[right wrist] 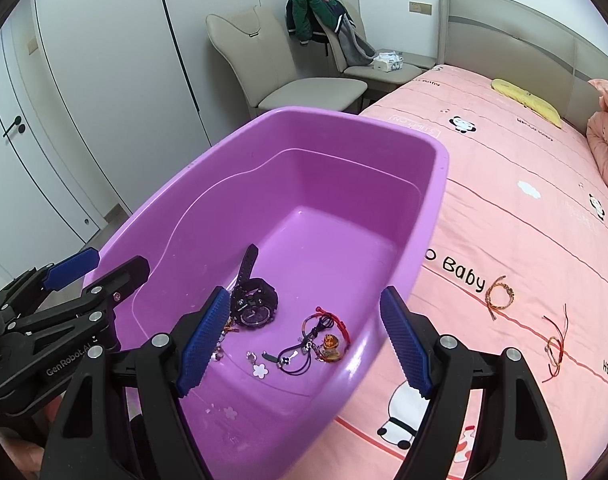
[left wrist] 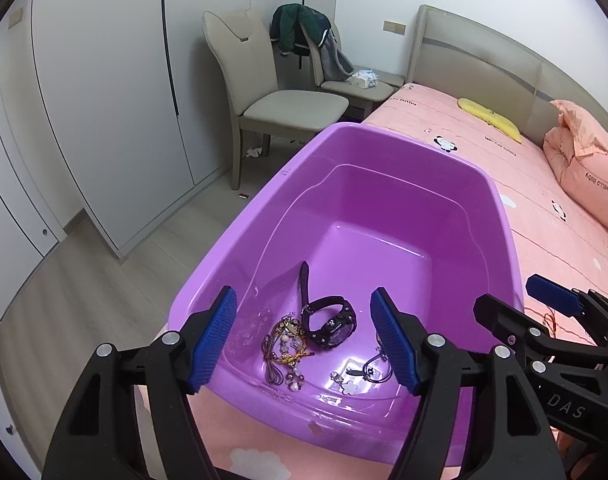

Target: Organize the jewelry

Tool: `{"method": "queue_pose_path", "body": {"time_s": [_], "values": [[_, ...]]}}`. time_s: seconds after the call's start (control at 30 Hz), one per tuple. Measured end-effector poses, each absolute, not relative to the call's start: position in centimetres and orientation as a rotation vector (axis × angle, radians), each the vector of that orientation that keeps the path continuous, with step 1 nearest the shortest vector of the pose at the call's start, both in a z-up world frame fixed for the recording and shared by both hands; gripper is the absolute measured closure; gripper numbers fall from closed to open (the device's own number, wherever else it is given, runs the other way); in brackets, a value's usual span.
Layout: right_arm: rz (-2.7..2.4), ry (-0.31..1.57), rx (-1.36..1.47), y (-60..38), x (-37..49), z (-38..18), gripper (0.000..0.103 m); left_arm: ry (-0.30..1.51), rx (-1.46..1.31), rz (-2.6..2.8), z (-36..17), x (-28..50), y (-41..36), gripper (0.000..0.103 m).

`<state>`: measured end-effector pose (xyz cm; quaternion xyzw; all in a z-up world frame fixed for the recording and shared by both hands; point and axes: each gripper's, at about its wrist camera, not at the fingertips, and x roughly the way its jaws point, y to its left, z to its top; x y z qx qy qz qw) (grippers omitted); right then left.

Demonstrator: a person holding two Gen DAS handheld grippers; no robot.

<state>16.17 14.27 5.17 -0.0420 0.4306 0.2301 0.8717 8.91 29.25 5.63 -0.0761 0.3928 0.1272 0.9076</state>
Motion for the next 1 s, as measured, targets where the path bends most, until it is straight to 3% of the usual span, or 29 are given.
{"method": "queue_pose_path", "body": {"time_s": [1.0], "values": [[0.336,0.823,0.068,-1.0,10.1,6.9,0.029,0.772,-0.039,0.103,8.2,6.4,16.7,0.02]]}}
